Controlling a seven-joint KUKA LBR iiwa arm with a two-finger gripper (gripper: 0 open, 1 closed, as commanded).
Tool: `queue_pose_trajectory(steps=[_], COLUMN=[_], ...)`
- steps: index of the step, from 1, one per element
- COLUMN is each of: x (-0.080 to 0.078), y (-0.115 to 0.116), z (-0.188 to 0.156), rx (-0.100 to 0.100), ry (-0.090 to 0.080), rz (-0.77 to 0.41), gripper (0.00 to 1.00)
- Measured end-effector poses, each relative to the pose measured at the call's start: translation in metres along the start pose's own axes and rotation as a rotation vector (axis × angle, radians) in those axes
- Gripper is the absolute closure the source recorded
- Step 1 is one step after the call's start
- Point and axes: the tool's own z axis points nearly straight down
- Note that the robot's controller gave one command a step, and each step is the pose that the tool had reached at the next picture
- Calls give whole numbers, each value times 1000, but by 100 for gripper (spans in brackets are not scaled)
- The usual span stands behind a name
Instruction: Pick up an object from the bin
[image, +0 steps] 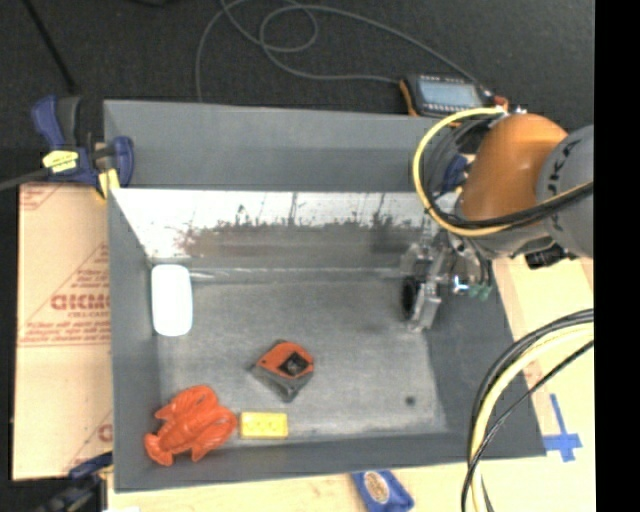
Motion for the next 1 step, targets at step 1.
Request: queue_pose_trajectory(steps=[1], x=[-16], y=[-1], z=[13], rx=[-1], ry=[4], rz=[46], gripper=[0])
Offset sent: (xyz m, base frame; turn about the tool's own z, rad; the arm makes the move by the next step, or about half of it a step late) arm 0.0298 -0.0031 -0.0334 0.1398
